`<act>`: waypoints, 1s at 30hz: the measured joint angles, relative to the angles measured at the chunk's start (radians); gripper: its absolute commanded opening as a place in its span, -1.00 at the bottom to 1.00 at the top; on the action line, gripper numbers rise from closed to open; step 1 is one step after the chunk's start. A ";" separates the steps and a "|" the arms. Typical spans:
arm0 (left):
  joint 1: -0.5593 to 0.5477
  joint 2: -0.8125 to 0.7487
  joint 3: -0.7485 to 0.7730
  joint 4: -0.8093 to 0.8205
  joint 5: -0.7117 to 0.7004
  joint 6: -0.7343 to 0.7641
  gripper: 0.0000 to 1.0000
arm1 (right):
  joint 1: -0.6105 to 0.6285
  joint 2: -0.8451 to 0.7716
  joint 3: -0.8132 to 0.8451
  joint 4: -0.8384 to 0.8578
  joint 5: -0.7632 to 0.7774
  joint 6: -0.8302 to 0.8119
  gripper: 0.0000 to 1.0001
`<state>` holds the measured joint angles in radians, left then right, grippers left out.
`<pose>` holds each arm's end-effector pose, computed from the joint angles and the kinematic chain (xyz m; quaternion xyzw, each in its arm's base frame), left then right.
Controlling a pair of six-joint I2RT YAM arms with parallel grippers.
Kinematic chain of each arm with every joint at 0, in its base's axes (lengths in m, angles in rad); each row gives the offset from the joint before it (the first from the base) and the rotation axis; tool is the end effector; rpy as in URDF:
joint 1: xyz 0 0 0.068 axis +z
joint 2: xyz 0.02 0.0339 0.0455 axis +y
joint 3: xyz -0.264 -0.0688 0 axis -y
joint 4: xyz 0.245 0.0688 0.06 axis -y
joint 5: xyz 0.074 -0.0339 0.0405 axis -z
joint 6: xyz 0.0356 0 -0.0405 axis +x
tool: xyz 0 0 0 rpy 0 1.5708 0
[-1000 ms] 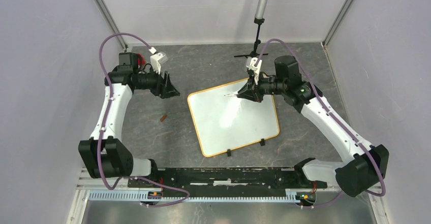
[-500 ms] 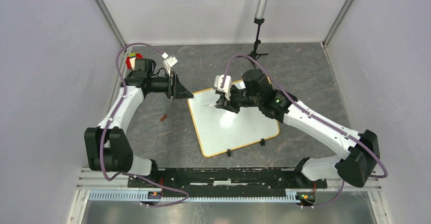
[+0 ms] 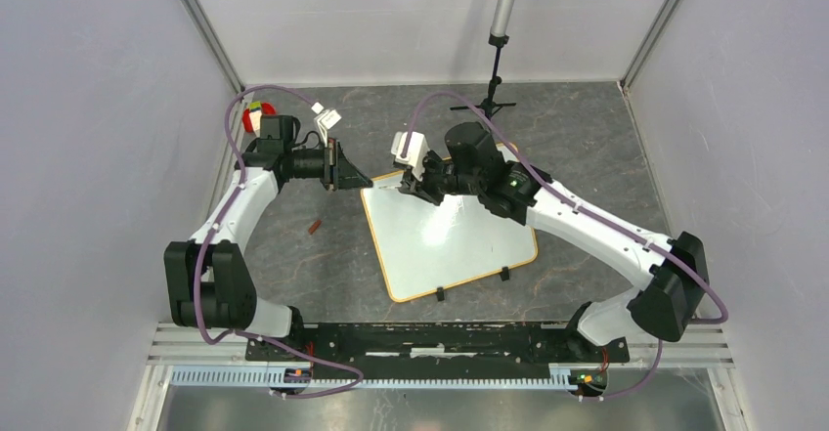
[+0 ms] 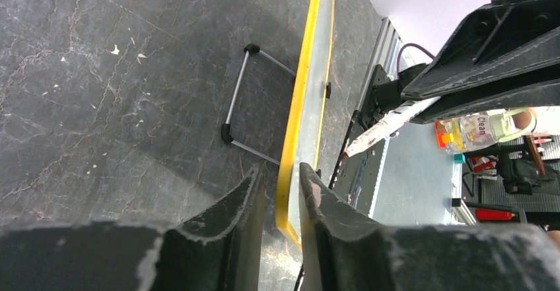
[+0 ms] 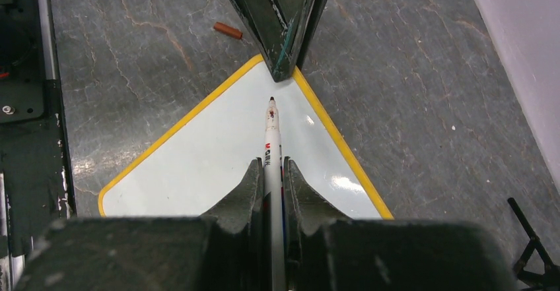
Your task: Write a sentence on the whiteboard
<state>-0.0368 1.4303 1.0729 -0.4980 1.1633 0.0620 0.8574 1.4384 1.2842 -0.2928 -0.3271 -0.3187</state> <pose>0.2899 -0.0434 0.2789 0.2308 0.7722 -0.5109 0.2990 0.2097 0.2597 0.3503 -0.5354 0.6466 0.2727 0.4701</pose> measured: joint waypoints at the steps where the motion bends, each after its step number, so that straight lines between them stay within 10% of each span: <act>1: 0.000 0.000 -0.003 0.000 0.000 0.000 -0.48 | 0.003 0.005 0.007 0.000 0.000 0.000 -1.00; 12: 0.000 0.000 -0.016 0.007 0.022 0.002 -0.95 | 0.040 0.037 0.036 -0.016 0.050 -0.001 -1.00; 30: 0.000 0.000 -0.019 0.008 0.023 0.002 -0.95 | 0.053 0.055 0.036 -0.023 0.113 -0.001 -1.00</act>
<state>-0.0368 1.4307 1.0542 -0.4900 1.1858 0.0639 0.9104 1.4929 1.3205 -0.3161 -0.2146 -0.3195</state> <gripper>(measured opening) 0.129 0.145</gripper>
